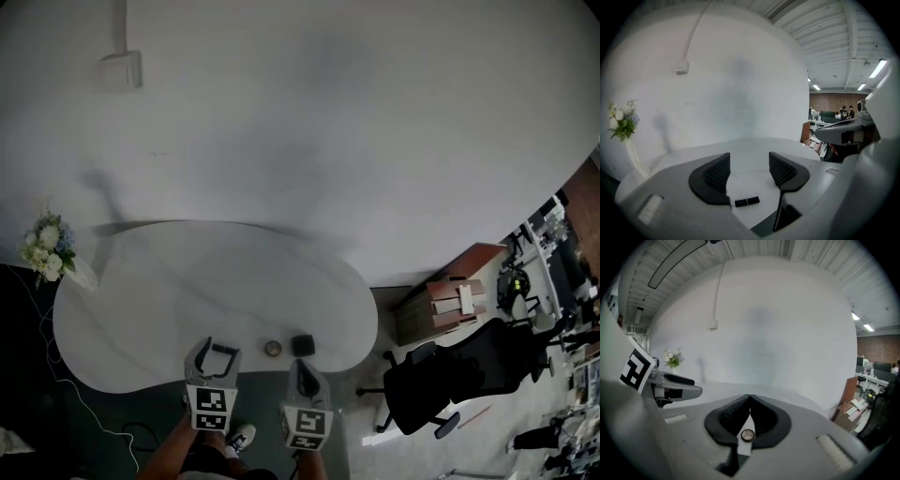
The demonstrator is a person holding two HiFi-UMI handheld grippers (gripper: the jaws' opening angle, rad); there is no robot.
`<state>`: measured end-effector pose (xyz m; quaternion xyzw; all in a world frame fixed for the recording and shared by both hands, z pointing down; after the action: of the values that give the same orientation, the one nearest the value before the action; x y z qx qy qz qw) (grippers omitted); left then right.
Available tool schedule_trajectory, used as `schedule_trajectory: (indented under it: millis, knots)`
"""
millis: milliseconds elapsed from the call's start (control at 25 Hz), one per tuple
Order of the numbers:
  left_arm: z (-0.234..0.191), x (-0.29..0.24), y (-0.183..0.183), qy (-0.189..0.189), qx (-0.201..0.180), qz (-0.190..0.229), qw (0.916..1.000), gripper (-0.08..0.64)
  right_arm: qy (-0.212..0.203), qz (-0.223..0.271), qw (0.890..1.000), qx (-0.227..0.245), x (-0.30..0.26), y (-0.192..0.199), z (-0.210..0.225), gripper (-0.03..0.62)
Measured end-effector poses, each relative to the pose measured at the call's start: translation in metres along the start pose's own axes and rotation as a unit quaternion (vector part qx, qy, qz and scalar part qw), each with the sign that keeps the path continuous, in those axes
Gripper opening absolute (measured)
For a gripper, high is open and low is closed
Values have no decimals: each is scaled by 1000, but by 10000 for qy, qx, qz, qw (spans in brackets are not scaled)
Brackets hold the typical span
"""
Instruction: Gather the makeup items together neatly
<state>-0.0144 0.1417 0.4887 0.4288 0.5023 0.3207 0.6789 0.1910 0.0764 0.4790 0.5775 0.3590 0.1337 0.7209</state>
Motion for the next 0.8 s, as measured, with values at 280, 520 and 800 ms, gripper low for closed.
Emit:
schedule_trajectory:
  millis: [280, 520, 800]
  knots:
    - [-10, 47, -31, -81, -36, 439, 9990, 179, -25, 302, 9995, 111, 29, -26, -16, 5]
    - [-15, 86, -30, -114, -109, 573, 9982, 86, -81, 571, 9977, 356, 59, -44, -38, 5]
    - [-22, 113, -29, -155, -162, 658, 9976, 17, -129, 638, 9970, 408, 79, -40, -54, 5]
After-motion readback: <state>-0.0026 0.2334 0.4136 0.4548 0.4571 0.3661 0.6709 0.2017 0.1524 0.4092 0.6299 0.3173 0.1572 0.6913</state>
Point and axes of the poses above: the fingertips, and each gripper's own axes: x backward along the fingers, z to its right, y out of its underside, the point moved 9 cm from there along x, backward along the fingers, and after that the axes turned 10 degrees about -y, right-handed, at the moved point
